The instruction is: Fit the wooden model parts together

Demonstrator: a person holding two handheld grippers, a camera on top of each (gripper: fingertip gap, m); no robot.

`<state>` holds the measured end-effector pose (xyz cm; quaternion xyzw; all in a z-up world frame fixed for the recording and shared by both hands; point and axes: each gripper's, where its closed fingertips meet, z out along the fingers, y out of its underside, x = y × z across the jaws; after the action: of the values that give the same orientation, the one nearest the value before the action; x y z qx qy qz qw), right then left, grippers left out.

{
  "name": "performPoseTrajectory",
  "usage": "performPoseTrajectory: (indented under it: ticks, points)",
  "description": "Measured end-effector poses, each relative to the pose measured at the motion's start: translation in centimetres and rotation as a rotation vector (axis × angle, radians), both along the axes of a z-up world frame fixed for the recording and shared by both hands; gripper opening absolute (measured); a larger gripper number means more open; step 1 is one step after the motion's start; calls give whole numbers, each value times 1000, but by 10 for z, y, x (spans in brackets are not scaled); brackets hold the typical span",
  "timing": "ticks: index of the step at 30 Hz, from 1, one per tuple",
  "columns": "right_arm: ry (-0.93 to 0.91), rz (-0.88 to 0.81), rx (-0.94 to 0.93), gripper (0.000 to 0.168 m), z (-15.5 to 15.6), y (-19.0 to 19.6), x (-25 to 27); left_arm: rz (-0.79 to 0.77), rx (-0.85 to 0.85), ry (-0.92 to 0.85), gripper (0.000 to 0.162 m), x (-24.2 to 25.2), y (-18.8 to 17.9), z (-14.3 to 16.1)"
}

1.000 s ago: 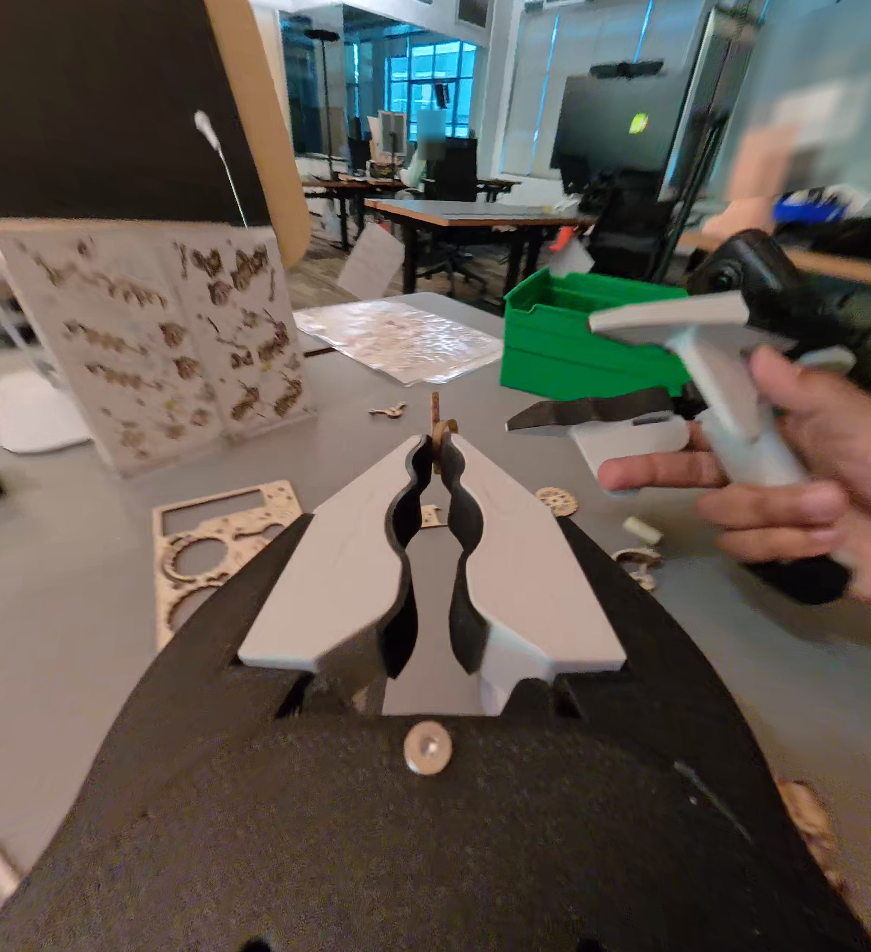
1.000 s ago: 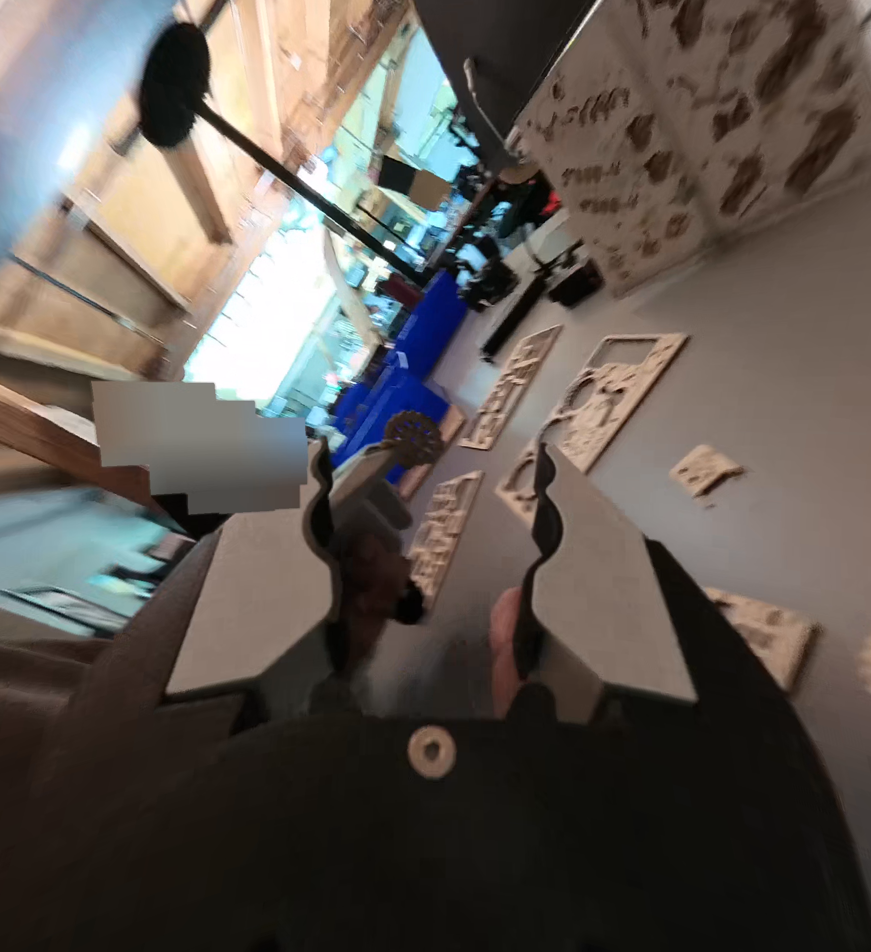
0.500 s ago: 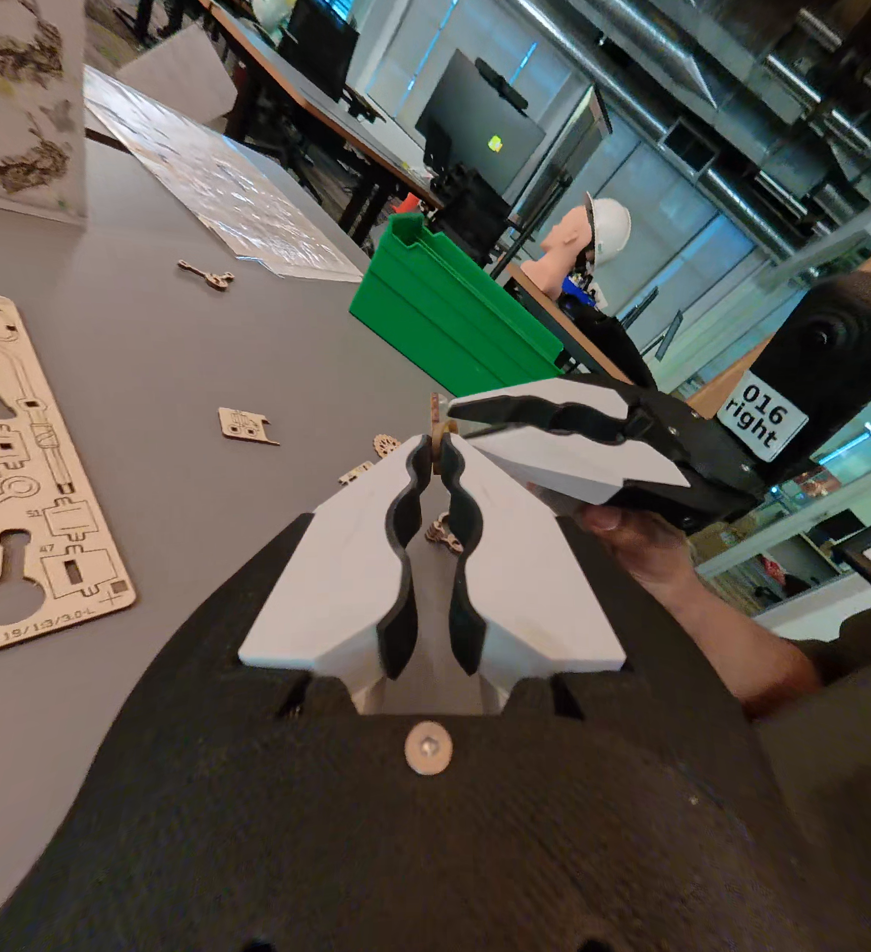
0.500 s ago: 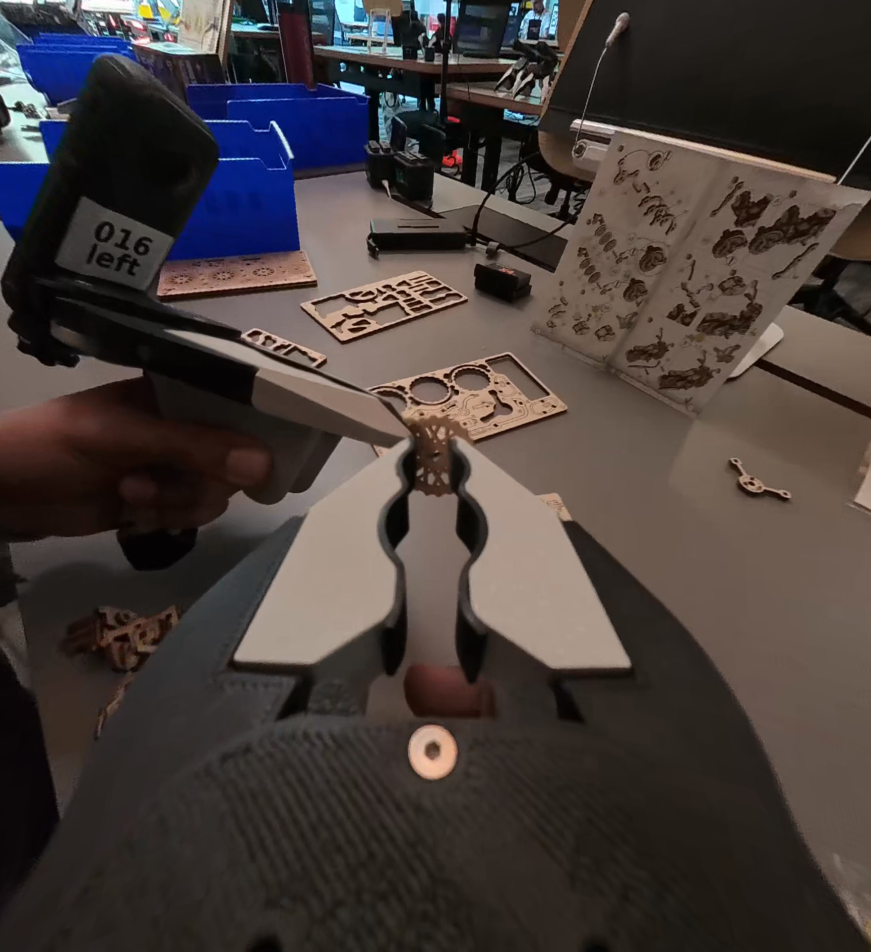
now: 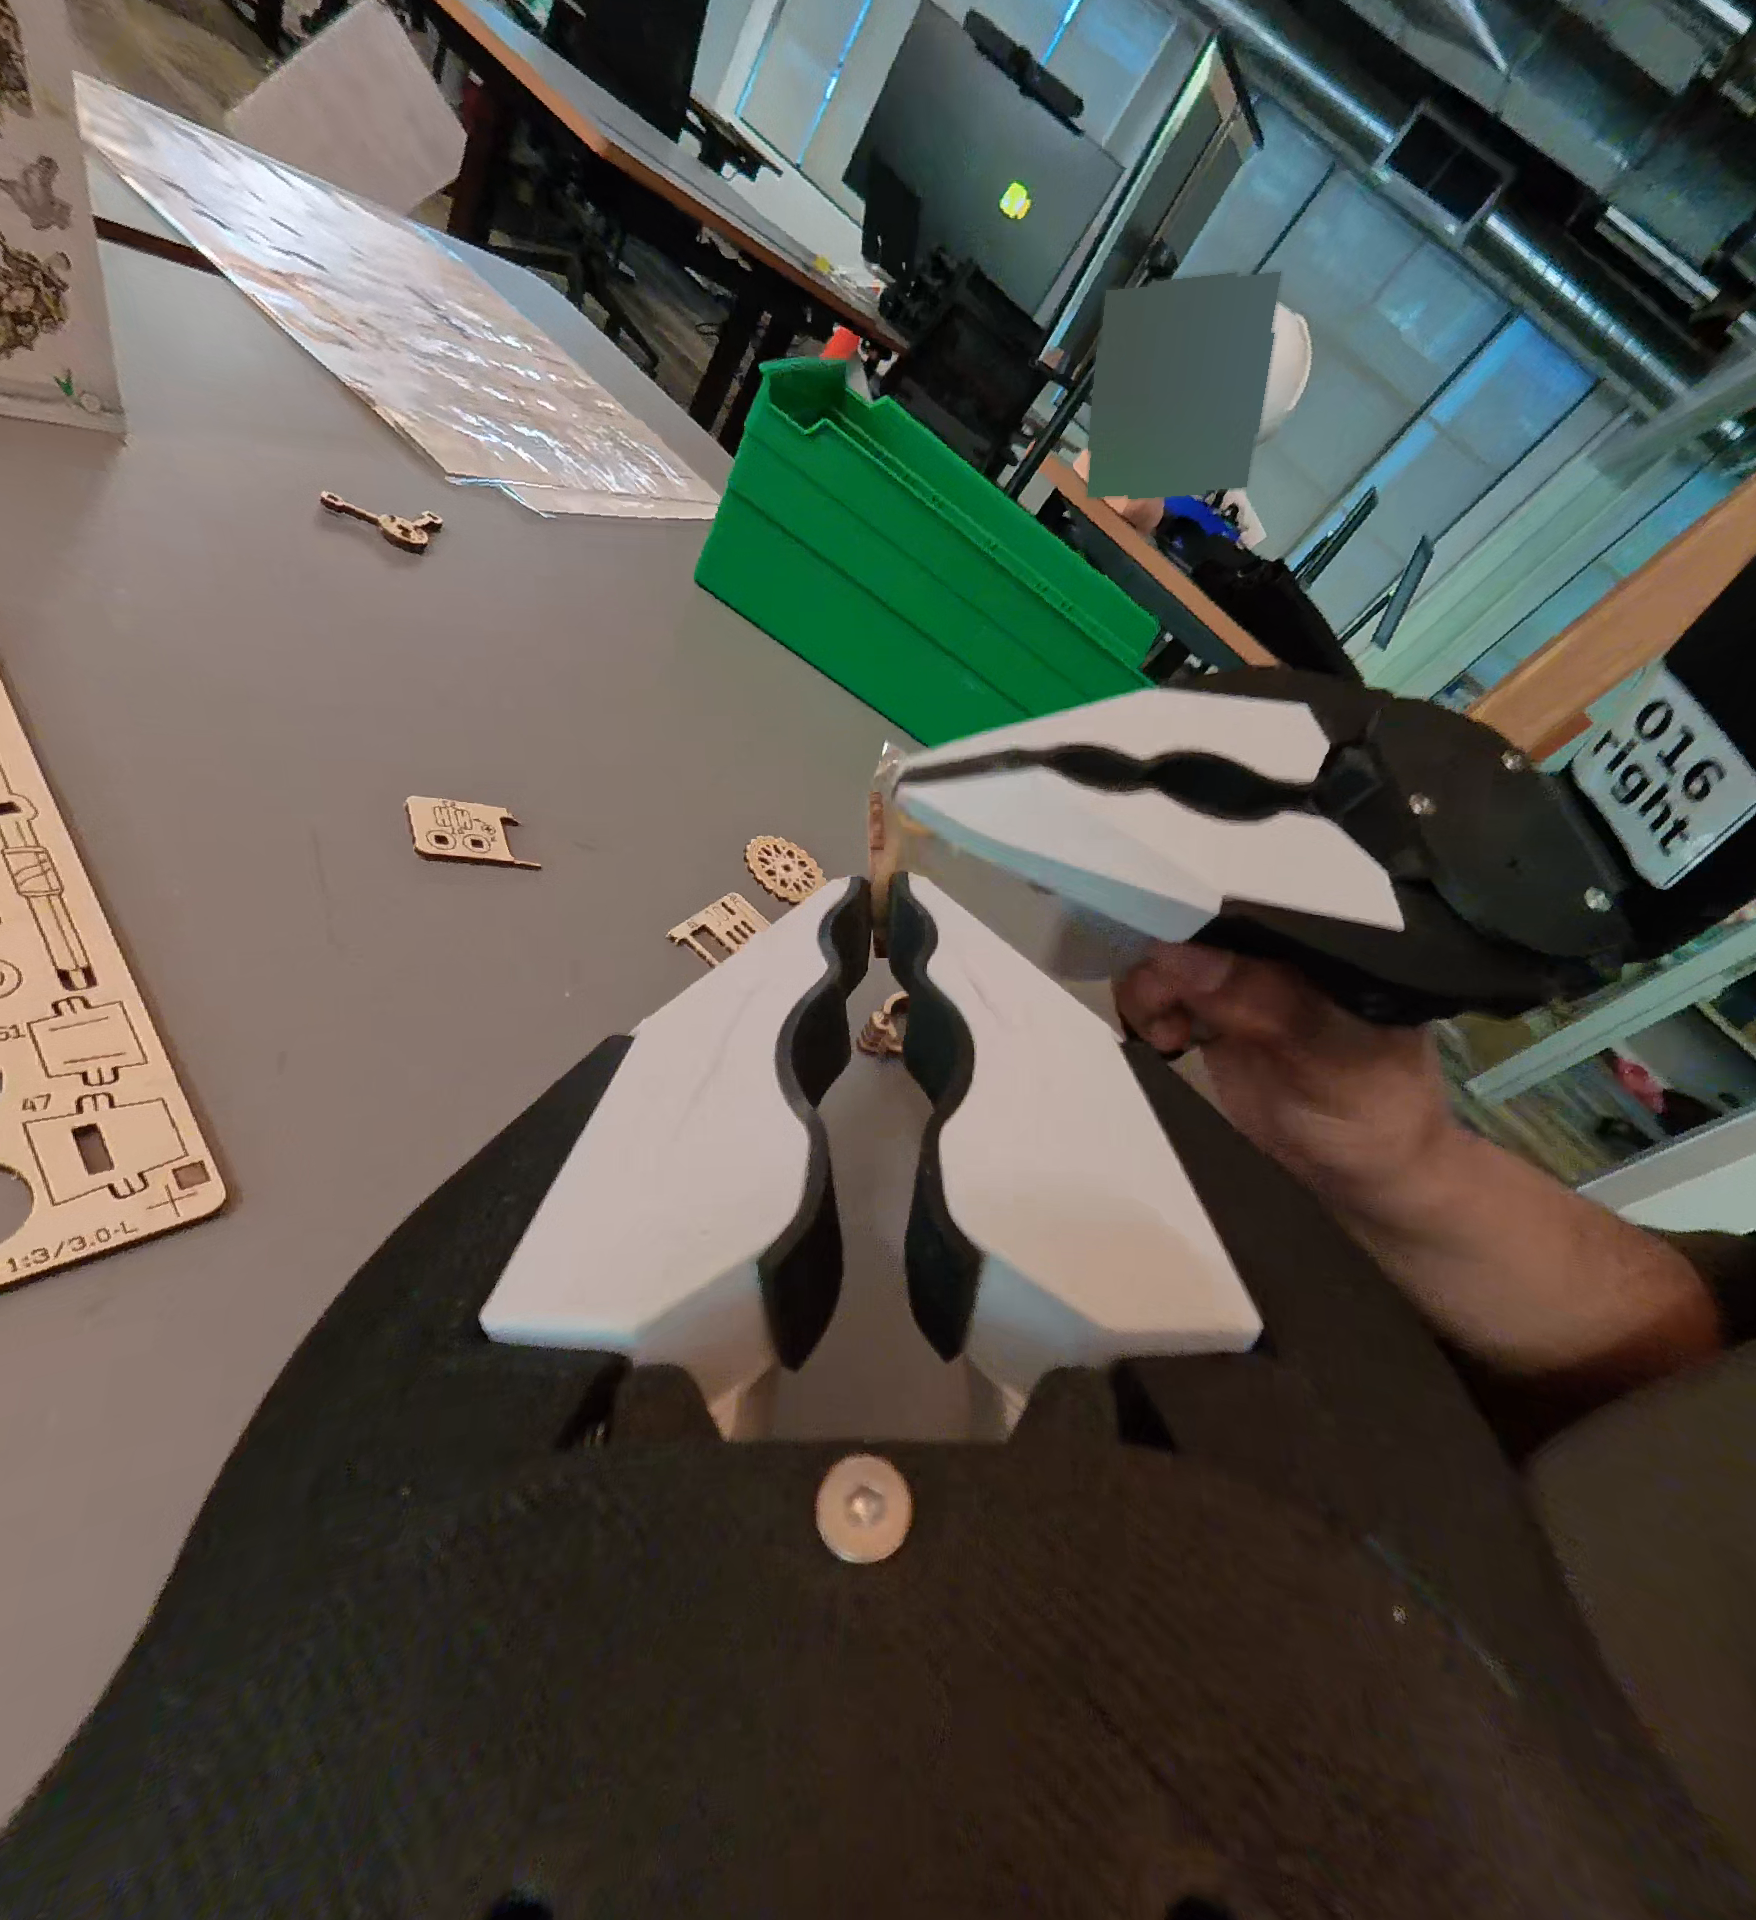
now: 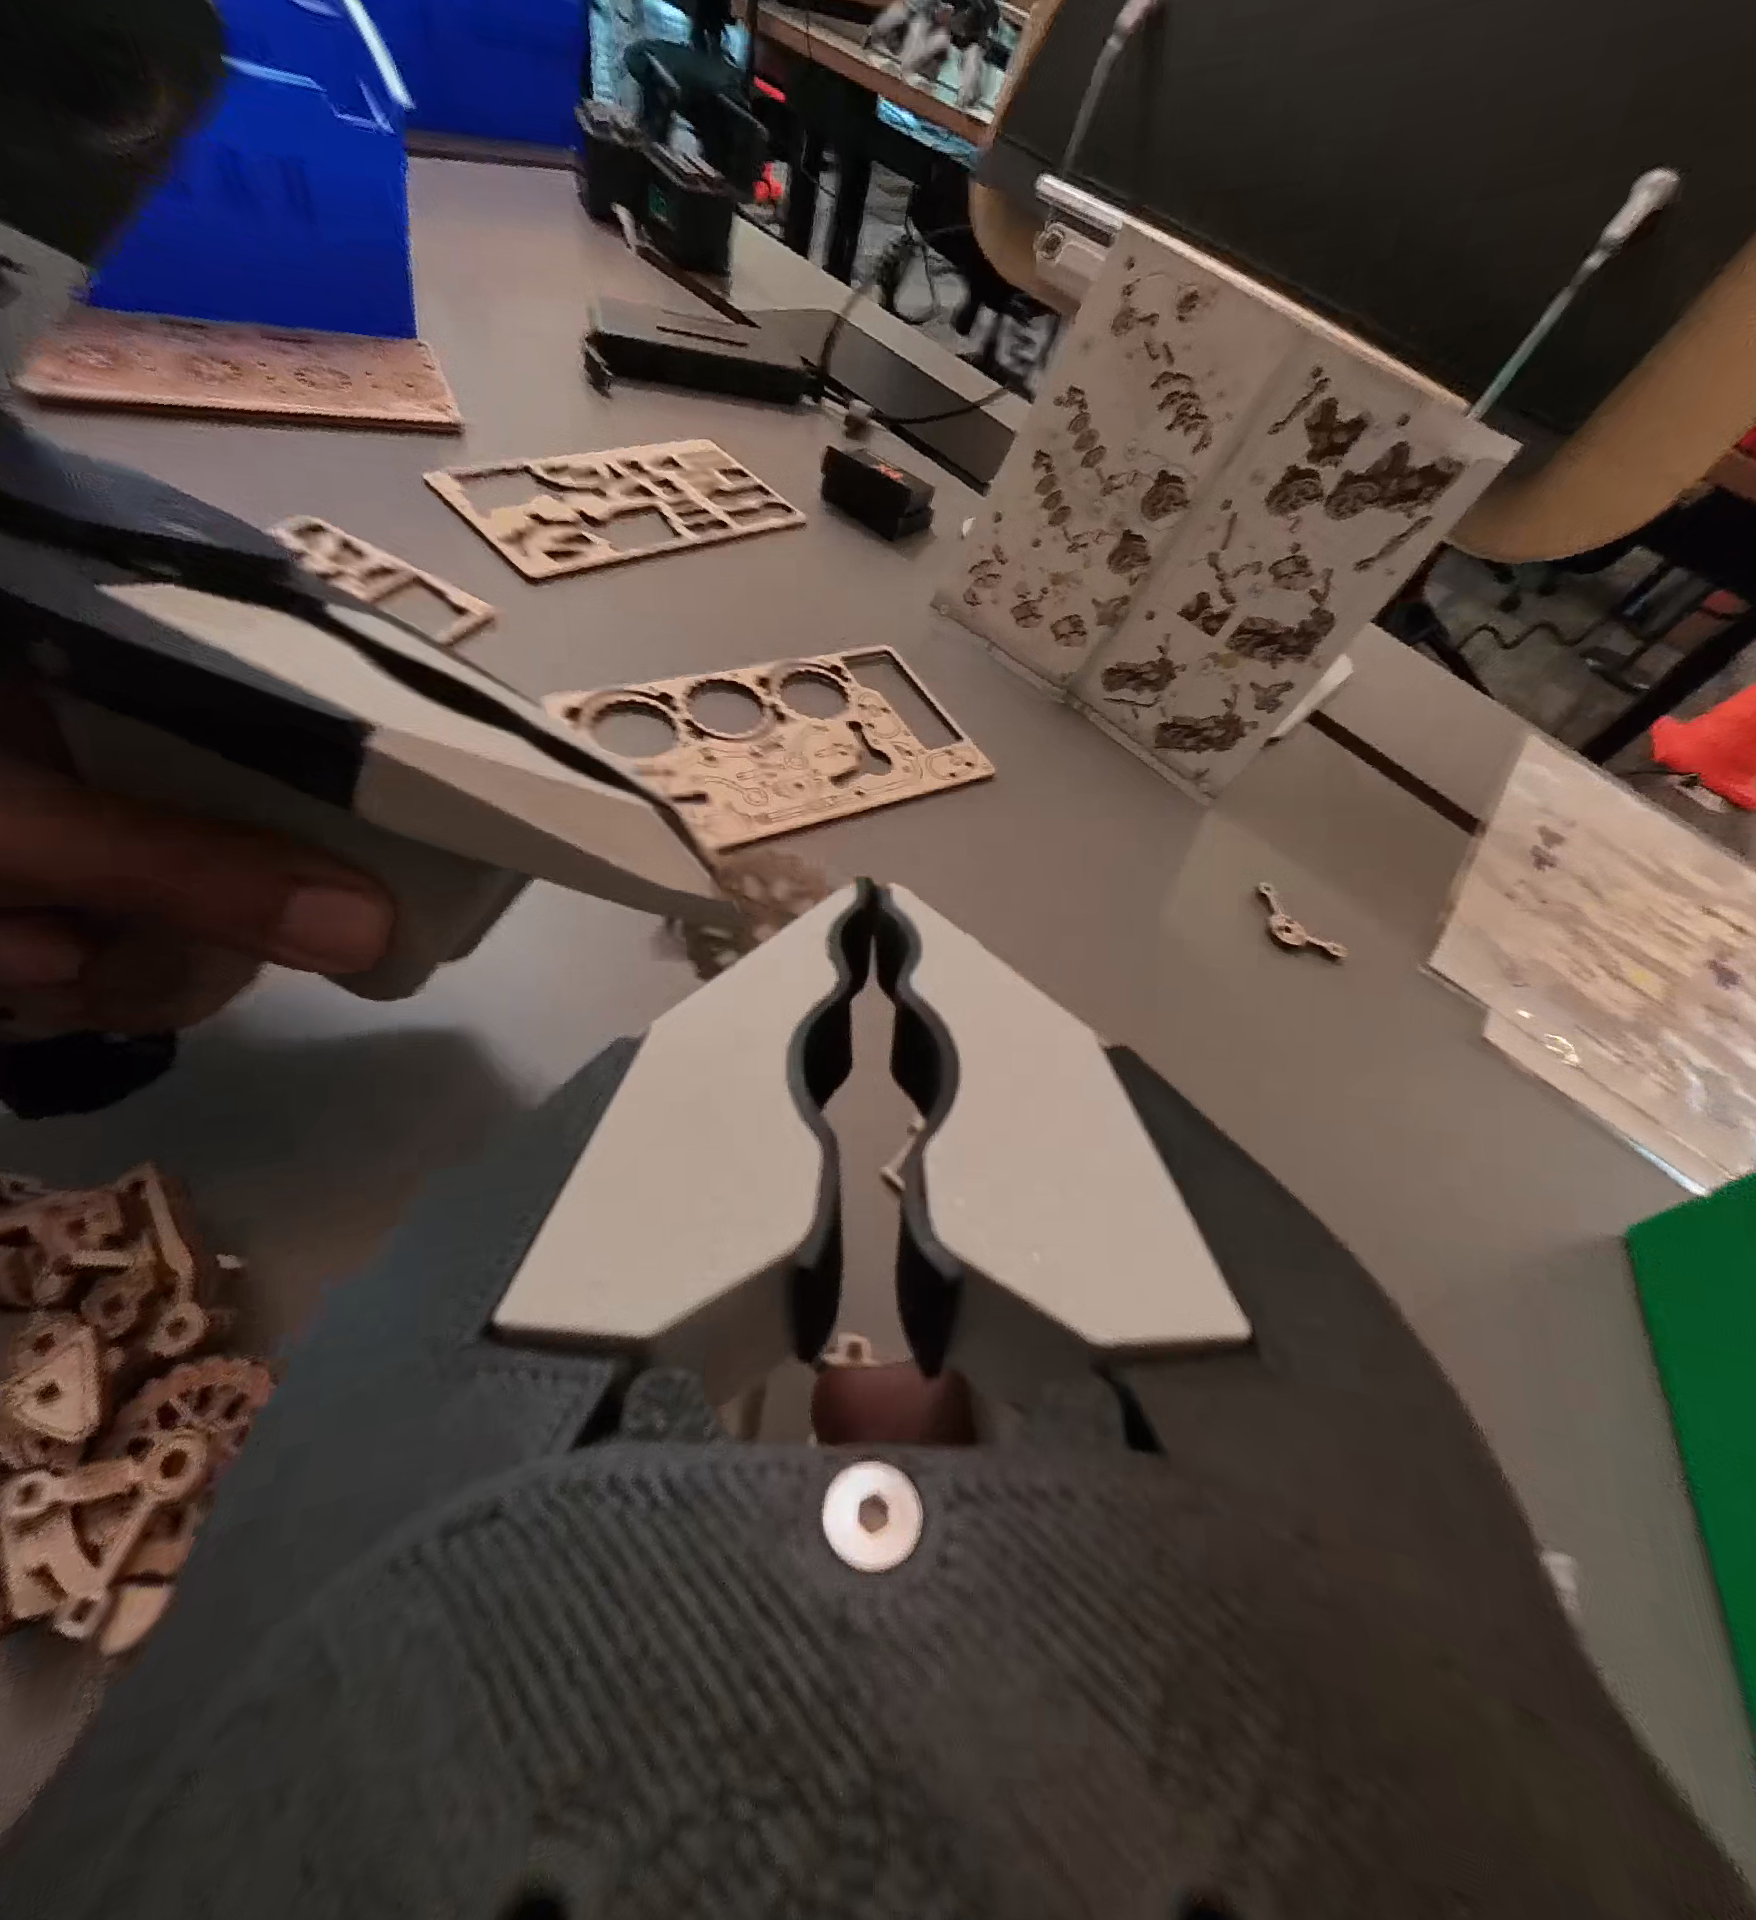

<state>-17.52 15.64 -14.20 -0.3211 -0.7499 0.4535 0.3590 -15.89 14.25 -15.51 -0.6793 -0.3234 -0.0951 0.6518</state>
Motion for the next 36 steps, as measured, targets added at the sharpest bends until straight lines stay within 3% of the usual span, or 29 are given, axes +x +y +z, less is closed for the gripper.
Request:
performPoseTrajectory:
  ticks: [5,9,12,19,24,36]
  points:
    - [-15,-38,-75,0,10,31,-6,7,-39,32,1,-3,-2,-3]
    - [-82,55,-237,0,6,6,2,40,-11,-16,1,-15,-10,-6]
    - [-145,126,-272,16,-4,-16,8,49,10,-12,1,-18,-13,-3]
    - [-96,170,-217,18,-5,-24,12,1,69,-48,0,-8,-5,1]
    - [-73,140,-163,1,-8,-20,9,9,105,-80,0,-6,-4,4]
    - [-18,19,77,0,-7,1,5,9,-83,123,1,4,4,-3]
